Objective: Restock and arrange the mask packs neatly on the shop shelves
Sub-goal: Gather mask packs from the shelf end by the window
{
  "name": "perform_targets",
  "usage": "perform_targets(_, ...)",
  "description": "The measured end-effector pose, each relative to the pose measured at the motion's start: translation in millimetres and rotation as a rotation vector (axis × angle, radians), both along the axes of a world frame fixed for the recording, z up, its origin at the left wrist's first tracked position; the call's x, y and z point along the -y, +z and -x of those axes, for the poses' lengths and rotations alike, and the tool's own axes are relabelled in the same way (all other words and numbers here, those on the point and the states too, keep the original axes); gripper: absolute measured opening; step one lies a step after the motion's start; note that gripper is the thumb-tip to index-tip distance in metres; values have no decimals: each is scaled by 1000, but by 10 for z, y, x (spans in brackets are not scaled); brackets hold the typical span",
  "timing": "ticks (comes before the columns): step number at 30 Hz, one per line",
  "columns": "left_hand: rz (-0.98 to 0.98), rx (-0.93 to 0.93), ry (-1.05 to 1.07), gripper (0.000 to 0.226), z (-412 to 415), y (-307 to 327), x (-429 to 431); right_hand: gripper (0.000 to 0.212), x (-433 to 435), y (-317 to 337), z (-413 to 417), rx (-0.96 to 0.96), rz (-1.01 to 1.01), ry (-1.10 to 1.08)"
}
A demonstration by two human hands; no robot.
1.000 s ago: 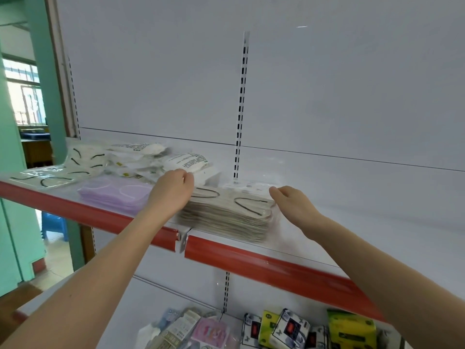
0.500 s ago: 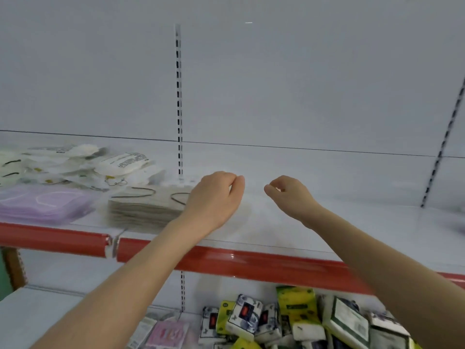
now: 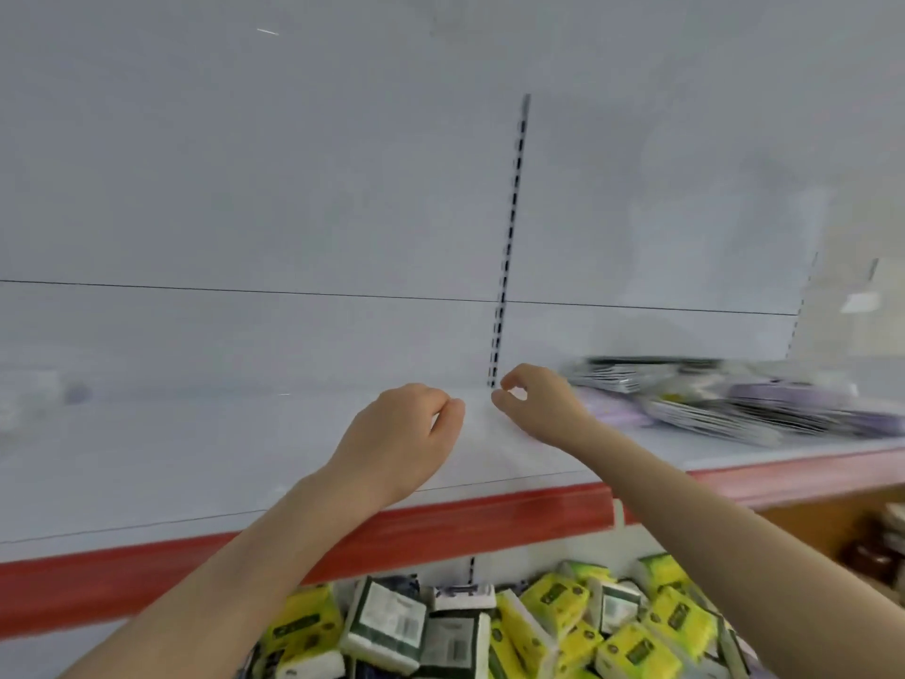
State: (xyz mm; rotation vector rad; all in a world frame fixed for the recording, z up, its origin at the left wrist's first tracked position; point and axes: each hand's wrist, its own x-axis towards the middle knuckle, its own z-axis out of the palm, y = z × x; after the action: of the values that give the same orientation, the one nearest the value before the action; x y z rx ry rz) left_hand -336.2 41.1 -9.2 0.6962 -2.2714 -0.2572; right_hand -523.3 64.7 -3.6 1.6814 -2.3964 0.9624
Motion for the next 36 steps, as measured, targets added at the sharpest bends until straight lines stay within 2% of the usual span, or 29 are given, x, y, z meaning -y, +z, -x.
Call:
perform_targets(7, -40, 83, -28, 32, 997, -1, -149, 31, -420, 41, 1091, -38, -81, -61)
perform_targets(12, 29, 442, 2, 44, 1543, 33, 37, 31, -568, 9, 1489, -43, -104, -45)
perform_targets(15, 26, 615, 11, 40, 1766, 36, 163, 34, -600, -33, 1616, -67, -102, -23)
perform_targets(21, -63, 733, -7, 33, 1968, 71, 381, 34, -602, -92, 1760, -74, -43, 28)
perform_targets(23, -20, 762, -6, 34, 2001, 73, 382, 38, -584, -75, 1764, -93, -37, 56)
perform_targets(27, 119, 722, -23, 18, 1982, 85, 385, 63, -493, -45, 1695, -222, -97, 169)
perform_targets(29, 121, 683, -31, 18, 1933, 124, 401, 75, -413, -23, 1619, -289, -172, 210)
perform_targets(31, 100, 646, -31, 19, 1876, 150, 418, 78, -301, -21, 1557, -344, -221, 199)
perform_targets(33, 51, 575, -41, 17, 1793, 169, 438, 64, -197, -38, 1517, -356, -205, 174)
perform_targets(34, 14, 519, -51, 12, 1736, 174, 453, 49, -156, -48, 1512, -357, -165, 173)
perform_targets(36, -78, 341, -46, 19, 1592, 200, 515, 22, -134, -60, 1473, -354, -59, 168)
